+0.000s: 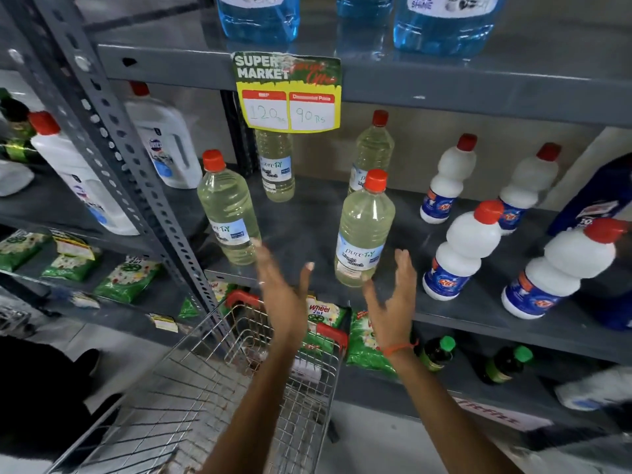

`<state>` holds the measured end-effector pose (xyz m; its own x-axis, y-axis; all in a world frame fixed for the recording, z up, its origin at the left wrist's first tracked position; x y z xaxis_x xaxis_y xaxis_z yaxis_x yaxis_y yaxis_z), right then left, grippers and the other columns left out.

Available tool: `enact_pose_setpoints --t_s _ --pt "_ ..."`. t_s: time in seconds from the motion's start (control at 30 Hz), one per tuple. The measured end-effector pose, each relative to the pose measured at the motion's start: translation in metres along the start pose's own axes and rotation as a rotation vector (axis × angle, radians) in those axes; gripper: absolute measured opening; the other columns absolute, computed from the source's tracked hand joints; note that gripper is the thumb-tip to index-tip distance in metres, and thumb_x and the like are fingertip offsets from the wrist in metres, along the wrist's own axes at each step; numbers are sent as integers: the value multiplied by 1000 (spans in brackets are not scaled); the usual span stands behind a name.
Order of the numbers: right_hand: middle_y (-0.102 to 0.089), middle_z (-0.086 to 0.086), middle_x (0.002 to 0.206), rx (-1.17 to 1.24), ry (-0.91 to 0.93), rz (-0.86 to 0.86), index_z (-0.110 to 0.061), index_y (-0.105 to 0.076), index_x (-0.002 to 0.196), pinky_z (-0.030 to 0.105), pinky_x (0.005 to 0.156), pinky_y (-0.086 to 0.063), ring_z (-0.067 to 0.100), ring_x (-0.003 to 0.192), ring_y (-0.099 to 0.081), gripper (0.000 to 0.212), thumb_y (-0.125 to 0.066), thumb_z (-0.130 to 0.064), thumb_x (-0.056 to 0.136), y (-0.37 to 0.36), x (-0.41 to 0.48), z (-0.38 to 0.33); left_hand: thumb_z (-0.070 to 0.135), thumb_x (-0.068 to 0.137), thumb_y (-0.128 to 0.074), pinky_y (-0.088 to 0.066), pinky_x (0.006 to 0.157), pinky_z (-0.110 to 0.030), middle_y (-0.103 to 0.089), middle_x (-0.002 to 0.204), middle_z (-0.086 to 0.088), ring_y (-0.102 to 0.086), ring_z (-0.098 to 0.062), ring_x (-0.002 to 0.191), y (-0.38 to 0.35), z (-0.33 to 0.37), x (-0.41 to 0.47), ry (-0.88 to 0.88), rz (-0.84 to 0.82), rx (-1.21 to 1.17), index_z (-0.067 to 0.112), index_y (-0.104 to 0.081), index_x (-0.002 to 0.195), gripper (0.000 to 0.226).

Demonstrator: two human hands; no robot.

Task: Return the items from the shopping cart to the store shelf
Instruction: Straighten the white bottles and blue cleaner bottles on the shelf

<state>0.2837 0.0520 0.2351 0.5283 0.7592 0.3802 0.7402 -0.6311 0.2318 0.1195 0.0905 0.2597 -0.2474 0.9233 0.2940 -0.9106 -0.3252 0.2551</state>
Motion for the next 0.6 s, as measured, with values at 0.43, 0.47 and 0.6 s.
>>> enact_pose_setpoints --t_s 0.43,0.47,0.6 --pt "-27 26 146 -168 -7 371 3 -25 144 35 114 -30 33 137 -31 78 -69 -11 81 182 23 51 15 79 -74 -24 112 -13 -21 154 -12 -22 -17 142 -183 88 -122 -71 -356 -89 3 -14 146 91" --pt "-27 28 146 -182 -61 388 4 -24 144 36 113 -30 35 137 -30 85 -74 -12 77 188 28 62 20 75 -78 -25 114 -26 -23 154 -16 -23 -24 143 -191 85 -121 -23 -347 -35 2 -13 146 97" --pt "-32 27 148 -200 -287 306 5 -23 144 37 112 -28 38 139 -32 102 -84 -16 66 210 55 97 21 69 -82 -31 113 -46 -36 147 -21 -35 -36 137 -216 76 -112 91 -258 20 1 -22 145 99"
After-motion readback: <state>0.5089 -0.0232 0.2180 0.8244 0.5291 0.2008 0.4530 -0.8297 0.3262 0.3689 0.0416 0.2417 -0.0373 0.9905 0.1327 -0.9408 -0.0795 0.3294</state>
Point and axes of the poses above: each hand's wrist, its own x-axis towards the middle knuckle, its own y-axis out of the back of the hand, z = x × y, the point moved 2 cm from there along x, towards the middle knuckle
